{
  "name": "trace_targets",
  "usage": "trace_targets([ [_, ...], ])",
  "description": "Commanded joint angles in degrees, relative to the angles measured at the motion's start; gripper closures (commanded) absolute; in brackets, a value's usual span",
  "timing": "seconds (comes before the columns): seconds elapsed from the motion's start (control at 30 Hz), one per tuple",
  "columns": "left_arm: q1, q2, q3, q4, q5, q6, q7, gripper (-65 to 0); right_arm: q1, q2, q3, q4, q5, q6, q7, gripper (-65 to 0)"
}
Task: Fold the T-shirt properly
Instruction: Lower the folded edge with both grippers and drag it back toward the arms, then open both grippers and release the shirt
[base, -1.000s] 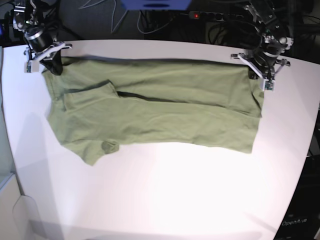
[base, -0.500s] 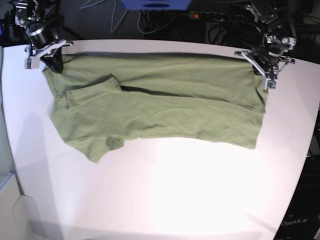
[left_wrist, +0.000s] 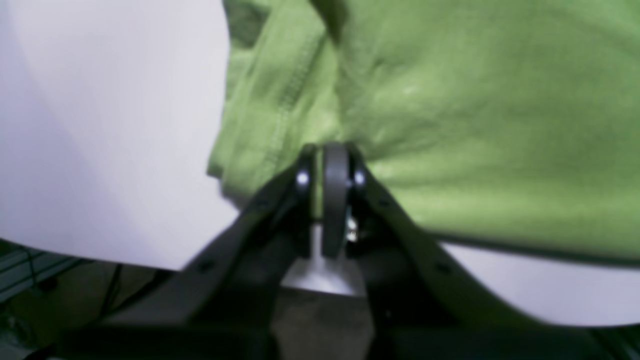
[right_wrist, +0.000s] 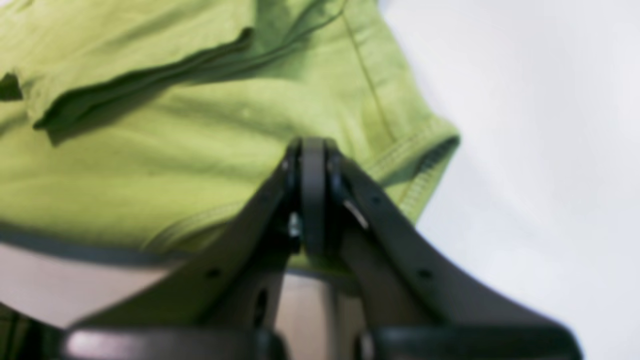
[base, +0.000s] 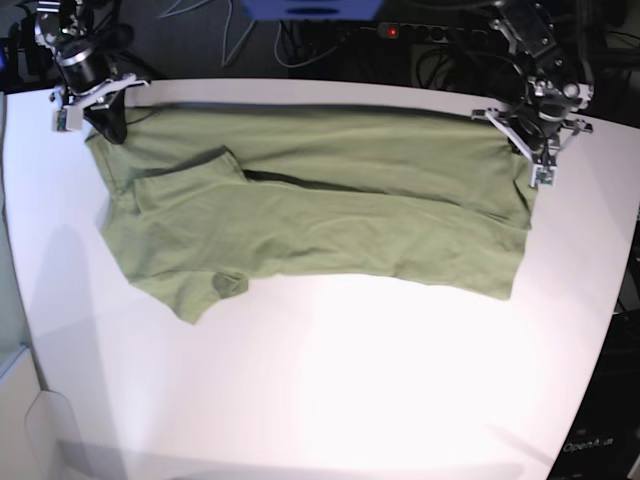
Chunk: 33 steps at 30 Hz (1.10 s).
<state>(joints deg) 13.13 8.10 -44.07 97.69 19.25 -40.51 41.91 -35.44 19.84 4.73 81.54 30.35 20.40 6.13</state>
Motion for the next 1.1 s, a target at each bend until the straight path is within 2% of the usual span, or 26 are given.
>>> trace_targets([
  [0.0,-0.2,0.1,-0.2,-0.3,2.3,0.5,2.7,-2.3,-0.9,0.4,0.1,1.0,-0.9,-1.4,-1.4,-0.3],
  [0.53,-0.2,0.9,0.1,7.2,2.2,0.5,2.6,-2.3,-0.8,2.0,0.1,13.0,-0.9,-1.8,-1.8,-0.4],
  [0.7,-0.4,0.9,0.1,7.4,2.2,0.5,2.6,-2.6,0.8,2.4,0.2,14.0,-0.9,-1.8,-5.6,-0.7],
  [0.8,-1.0,0.9,0.1,9.1,0.3,0.5,2.6,-4.1,1.9,2.5,0.1,15.8,-0.9,-1.6,-9.2,-0.9],
  [0.9,-1.0,0.9,-0.1,13.7,-2.9,0.5,3.1,-14.0,4.7,4.4,0.1,20.1,-0.9,-1.7,-15.9,-1.5],
  [1.0,-1.0,0.9,-0.2,17.7,-4.6,0.5,3.3,-22.2,10.7,5.4,0.1,23.2,-0.9,-1.5,-25.0,-13.3],
  [1.07,-1.4,0.9,0.0,18.0,-4.3,0.5,3.3,-22.6,16.4,5.6,-0.3,23.4,-0.9,-0.8,-31.7,-23.2],
])
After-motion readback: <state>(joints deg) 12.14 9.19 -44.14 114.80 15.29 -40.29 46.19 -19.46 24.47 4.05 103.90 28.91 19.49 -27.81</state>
